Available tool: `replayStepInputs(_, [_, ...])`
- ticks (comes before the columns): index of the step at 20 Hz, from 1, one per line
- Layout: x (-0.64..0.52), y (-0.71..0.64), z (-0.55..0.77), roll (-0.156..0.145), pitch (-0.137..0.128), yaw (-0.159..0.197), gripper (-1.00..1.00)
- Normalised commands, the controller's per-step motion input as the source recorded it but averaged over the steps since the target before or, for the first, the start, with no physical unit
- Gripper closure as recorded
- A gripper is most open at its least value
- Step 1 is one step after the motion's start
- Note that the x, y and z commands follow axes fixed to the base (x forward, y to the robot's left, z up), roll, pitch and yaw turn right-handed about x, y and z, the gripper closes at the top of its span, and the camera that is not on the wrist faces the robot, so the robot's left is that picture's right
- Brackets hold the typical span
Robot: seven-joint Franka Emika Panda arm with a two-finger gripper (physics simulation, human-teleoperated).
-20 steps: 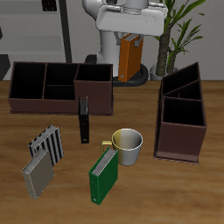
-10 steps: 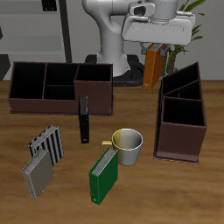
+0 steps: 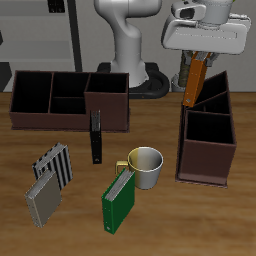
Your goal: Place the orange book into the left desk caddy's right compartment
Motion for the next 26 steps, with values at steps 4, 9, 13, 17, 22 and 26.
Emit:
replayStepInputs(4, [0.31, 0.31, -0.04, -0.011, 0.029, -0.013, 1.0])
replayStepInputs(9, [0.31, 0.27, -0.16, 0.0, 0.047, -0.024, 1.0])
replayStepInputs(13, [0.07, 0.13, -0.16, 0.02, 0.022, -0.015, 1.0])
replayStepInputs(17, [0.02, 0.26, -0.16, 0.042, 0.0, 0.02, 1.0])
replayStepInputs(22, [0.03, 0.07, -0.13, 0.006, 0.011, 0.005, 1.0])
replayStepInputs(26, [0.07, -0.01, -0.12, 0.0, -0.003, 0.005, 1.0])
